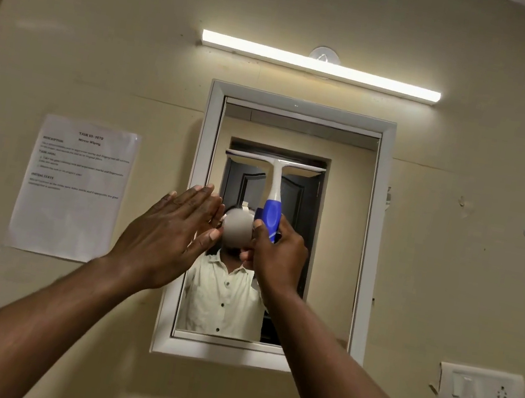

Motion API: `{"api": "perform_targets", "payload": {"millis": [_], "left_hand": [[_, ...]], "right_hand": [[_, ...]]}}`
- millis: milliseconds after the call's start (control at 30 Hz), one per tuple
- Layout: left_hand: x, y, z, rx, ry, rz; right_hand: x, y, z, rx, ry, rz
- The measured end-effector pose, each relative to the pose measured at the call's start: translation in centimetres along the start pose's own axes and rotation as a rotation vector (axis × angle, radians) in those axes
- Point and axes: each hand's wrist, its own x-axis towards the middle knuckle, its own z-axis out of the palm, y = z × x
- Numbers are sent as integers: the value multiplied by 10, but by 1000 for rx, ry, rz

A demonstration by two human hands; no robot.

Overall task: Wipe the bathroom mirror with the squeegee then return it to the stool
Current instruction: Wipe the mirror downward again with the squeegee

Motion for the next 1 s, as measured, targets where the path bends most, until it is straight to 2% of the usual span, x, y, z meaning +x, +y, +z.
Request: {"api": "perform_targets", "payload": {"millis": [600, 1000], "left_hand": [[-76, 7, 12, 26, -184, -62], [-131, 10, 34, -1, -312, -106]], "right_hand": [[-136, 92, -20, 96, -59, 479], [-224, 135, -35, 42, -104, 652]]}}
